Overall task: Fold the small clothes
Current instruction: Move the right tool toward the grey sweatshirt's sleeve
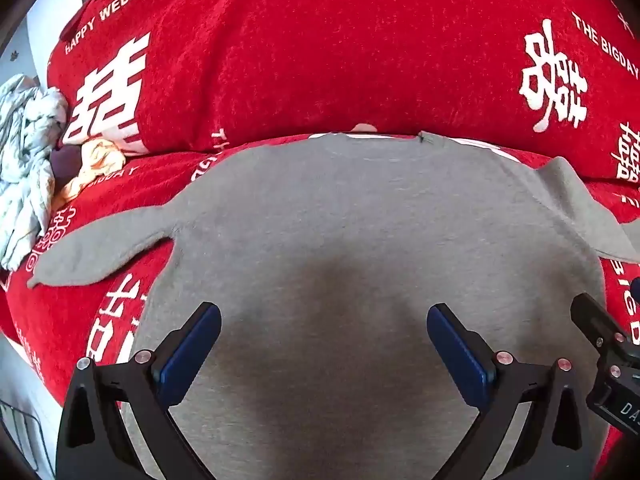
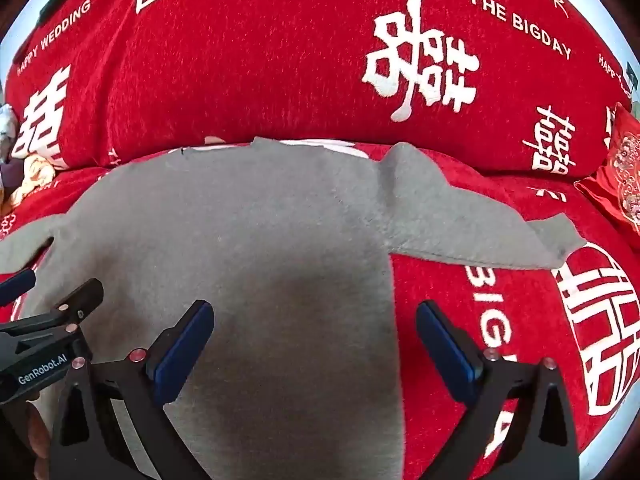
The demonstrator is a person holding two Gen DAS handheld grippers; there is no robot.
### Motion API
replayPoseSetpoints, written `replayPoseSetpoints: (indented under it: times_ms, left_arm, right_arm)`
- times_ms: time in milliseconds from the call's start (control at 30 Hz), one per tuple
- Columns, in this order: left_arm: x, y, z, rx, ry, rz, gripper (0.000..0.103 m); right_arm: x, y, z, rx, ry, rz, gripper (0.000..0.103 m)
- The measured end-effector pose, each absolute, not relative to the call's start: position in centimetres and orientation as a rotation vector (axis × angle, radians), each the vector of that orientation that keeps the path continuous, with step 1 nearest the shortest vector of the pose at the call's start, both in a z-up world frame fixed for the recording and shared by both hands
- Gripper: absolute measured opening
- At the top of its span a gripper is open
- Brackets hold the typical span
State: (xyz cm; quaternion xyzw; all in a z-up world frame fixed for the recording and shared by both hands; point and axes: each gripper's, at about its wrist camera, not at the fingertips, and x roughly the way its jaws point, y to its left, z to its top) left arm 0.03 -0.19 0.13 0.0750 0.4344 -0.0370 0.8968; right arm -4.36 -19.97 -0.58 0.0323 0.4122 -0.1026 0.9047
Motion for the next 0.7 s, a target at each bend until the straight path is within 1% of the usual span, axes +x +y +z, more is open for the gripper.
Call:
replayPoseSetpoints:
  times_ms: [267, 700]
  left_arm:
    - [0.3, -1.2, 0.8, 0.107, 0.931, -0.103, 0.103]
    - [0.4, -3.2, 1.5, 0.141, 0.930, -0.092, 0.103]
  right_arm:
    - [-4.6, -20.7, 0.5, 0.058, 0.823, -0.217, 0.101]
    - [-5.0, -23.0, 1.2, 0.082, 0.783, -0.246, 0.101]
